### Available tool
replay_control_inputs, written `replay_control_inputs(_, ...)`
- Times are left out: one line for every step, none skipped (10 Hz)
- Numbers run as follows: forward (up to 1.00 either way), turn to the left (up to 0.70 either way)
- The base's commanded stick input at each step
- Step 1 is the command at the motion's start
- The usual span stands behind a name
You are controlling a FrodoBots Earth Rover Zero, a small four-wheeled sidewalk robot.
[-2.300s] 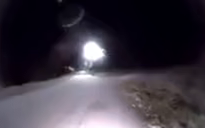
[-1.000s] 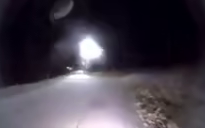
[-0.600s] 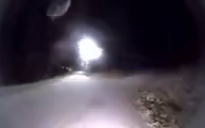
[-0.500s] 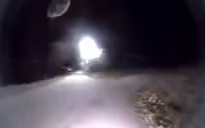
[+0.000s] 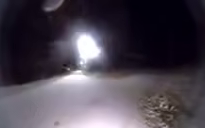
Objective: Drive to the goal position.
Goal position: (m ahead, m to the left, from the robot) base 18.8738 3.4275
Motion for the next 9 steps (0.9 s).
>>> replay_control_inputs(1.0,0.27)
replay_control_inputs(1.0,0.07)
replay_control_inputs(1.0,0.0)
replay_control_inputs(1.0,0.11)
replay_control_inputs(1.0,0.39)
replay_control_inputs(1.0,0.3)
replay_control_inputs(1.0,0.11)
replay_control_inputs(1.0,0.0)
replay_control_inputs(1.0,0.0)
